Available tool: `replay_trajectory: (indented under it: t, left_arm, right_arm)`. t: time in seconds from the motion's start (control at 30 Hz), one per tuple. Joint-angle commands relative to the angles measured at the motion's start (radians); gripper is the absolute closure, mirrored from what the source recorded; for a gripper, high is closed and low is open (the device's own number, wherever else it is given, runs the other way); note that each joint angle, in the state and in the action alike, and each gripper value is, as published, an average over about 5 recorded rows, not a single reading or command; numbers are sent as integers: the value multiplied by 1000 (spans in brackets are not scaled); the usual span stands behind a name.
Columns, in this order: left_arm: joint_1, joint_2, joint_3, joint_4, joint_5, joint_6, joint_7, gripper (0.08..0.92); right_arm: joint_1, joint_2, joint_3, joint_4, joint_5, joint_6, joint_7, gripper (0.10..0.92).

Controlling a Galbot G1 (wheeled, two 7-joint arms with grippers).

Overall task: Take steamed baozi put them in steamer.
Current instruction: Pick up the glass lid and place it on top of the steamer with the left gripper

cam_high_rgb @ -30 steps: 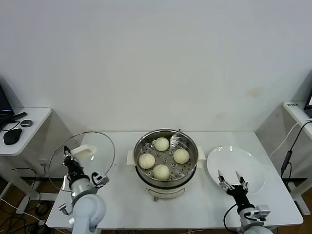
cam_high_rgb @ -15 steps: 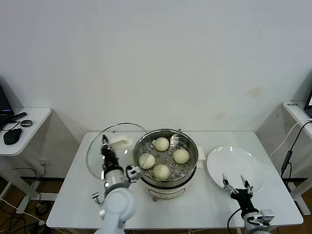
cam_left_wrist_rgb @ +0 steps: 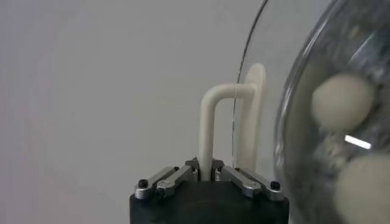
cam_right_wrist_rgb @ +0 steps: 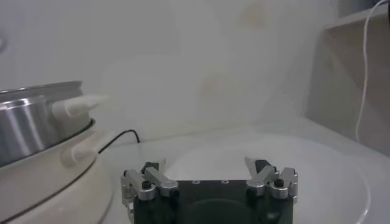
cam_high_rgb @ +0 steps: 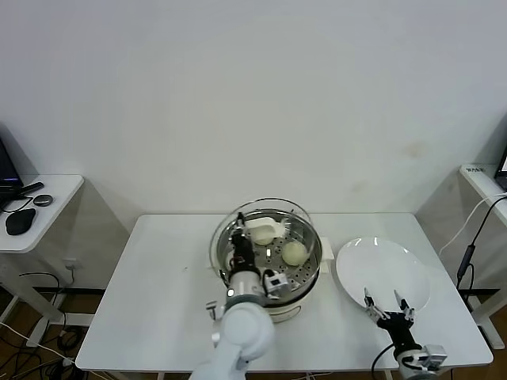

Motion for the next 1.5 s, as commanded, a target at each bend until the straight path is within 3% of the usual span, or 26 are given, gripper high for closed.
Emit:
replay_trajectory:
  t: [0.03,0.23,1.5]
  left_arm:
    - [-49,-6,103,80,10,3,-4,829]
    - [-47,-6,90,119,130,3,0,829]
    - [-64,-7,55,216,186,-5,7,829]
  right_arm:
    - [-1,5,6,-2,-7,-1,1,203]
    - [9,8,0,-9,-9,-2,1,203]
    - [8,10,14,-1,-8,5,1,203]
